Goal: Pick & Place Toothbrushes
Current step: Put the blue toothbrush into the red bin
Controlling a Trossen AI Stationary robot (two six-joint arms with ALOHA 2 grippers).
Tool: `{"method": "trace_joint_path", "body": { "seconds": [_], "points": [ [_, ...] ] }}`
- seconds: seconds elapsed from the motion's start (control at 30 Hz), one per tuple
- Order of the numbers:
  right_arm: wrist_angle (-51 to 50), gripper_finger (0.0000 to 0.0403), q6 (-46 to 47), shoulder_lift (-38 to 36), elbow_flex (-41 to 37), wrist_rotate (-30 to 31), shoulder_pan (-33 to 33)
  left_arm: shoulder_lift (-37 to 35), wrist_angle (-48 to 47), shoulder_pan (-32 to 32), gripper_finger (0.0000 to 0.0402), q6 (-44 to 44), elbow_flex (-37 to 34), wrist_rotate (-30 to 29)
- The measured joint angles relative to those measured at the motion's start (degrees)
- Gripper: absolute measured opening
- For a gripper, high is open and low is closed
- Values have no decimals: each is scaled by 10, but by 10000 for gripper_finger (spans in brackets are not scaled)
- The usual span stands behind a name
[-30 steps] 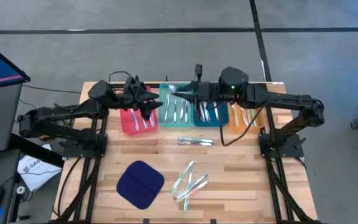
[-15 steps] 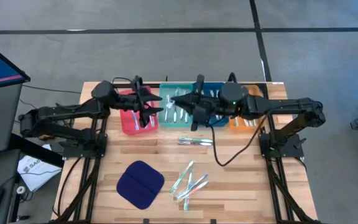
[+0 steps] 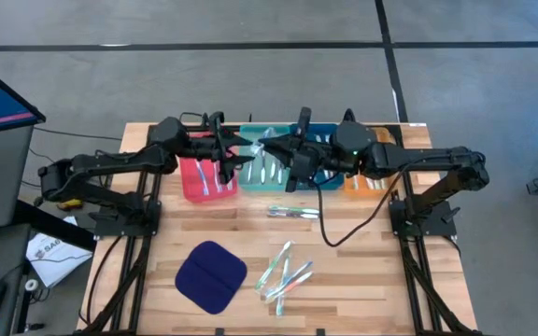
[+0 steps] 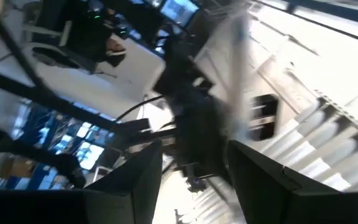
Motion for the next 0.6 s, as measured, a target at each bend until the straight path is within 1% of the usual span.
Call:
{"method": "trace_joint_path", "body": {
  "seconds": [0.1, 0.2, 0.43, 0.6],
  "points": [
    [-12, 14, 0, 0, 0, 6, 0, 11, 8, 1, 177, -13, 14, -21],
    [-23, 14, 0, 0, 0, 17, 0, 35, 12, 1, 177, -14, 37, -26],
    [-32, 14, -4, 0, 0, 28, 0, 91, 32, 4, 177, -19, 115, -13],
    [-33, 14, -3, 0, 0, 27, 0, 117, 32, 9, 177, -13, 143, 24]
  ]
}}
